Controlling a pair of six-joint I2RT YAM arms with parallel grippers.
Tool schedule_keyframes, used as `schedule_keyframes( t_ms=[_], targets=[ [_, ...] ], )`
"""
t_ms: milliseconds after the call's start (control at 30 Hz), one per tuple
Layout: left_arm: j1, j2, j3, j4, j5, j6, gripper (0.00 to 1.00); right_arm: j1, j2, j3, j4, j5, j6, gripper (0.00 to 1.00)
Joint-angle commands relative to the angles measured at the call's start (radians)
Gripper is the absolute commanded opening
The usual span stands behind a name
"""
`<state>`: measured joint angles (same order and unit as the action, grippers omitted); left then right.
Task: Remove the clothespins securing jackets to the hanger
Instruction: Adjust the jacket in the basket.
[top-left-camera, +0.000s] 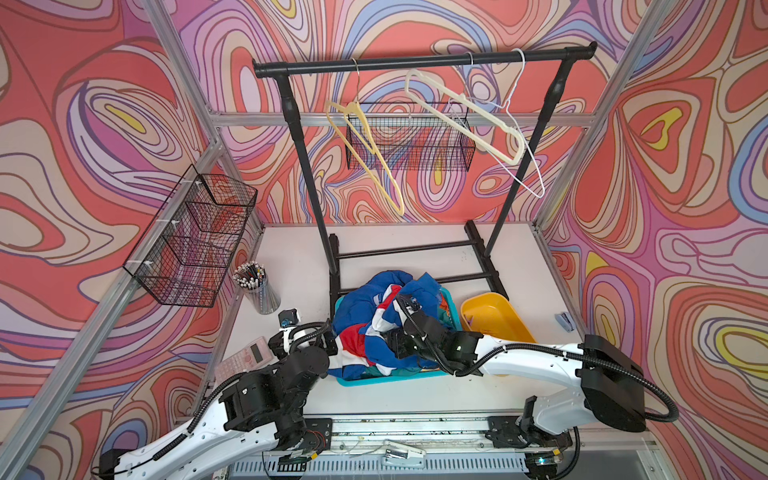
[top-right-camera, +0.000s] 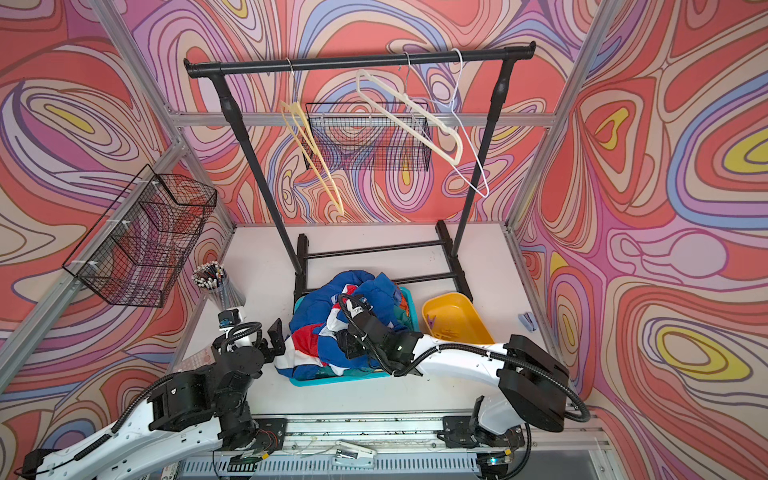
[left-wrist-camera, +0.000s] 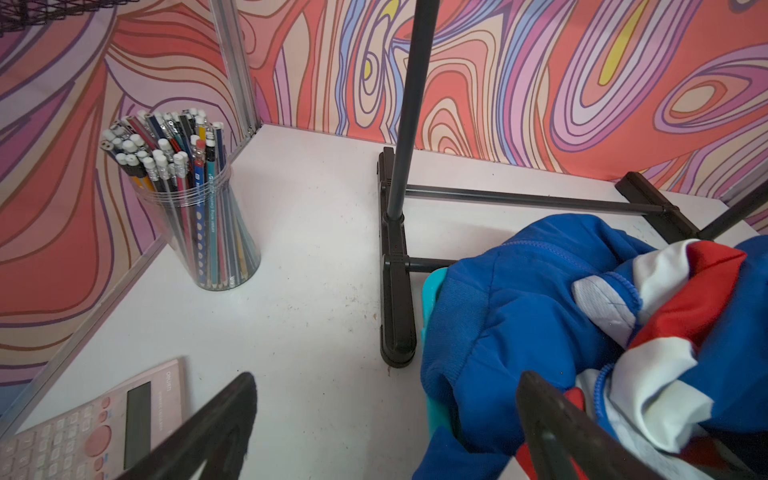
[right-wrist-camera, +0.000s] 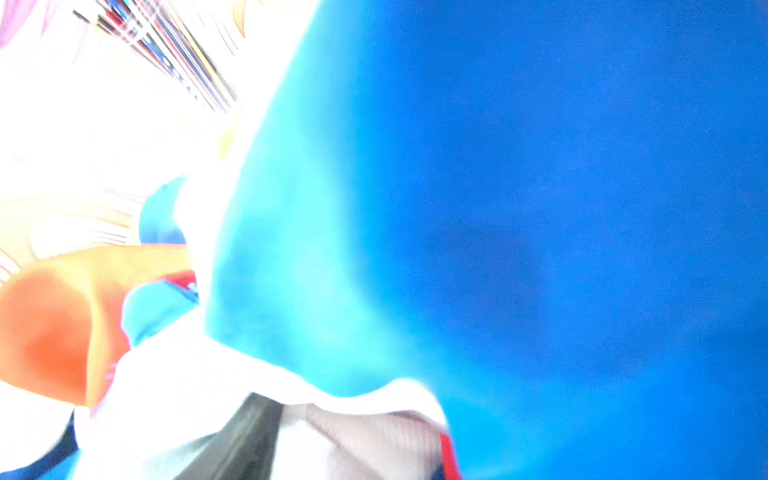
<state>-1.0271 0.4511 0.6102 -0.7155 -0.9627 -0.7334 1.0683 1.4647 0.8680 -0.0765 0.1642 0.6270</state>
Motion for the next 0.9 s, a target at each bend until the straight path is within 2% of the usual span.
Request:
schedule_keyframes(
  t_ms=[0,133,233,367,467,633,867],
  targets=[
    [0.025,-0.004,0.003,0.014,-0.021,0.023,1.0,0.005,-0.036,0.042,-0.136,0.045,-0.066,0.76],
    [0.078,0.012,0.002,0.037,0.032,0.039,1.0,0.01,-0.065,0.089,-0.209,0.057,-0.08,0.79],
    [0.143,0.036,0.002,0.062,0.088,0.055,1.0,0.029,-0.098,0.122,-0.29,0.136,-0.074,0.79],
    [0.247,0.074,-0.002,0.135,0.217,0.086,1.0,0.05,-0.142,0.152,-0.347,0.185,-0.087,0.8],
    [0.278,0.109,0.003,0.172,0.272,0.107,1.0,0.067,-0.146,0.19,-0.392,0.206,-0.1,0.8],
    [0.279,0.142,0.02,0.159,0.271,0.121,1.0,0.099,-0.135,0.251,-0.444,0.267,-0.13,0.8],
    [0.28,0.078,0.001,0.144,0.232,0.122,1.0,0.102,-0.188,0.256,-0.447,0.354,-0.161,0.8]
  ],
)
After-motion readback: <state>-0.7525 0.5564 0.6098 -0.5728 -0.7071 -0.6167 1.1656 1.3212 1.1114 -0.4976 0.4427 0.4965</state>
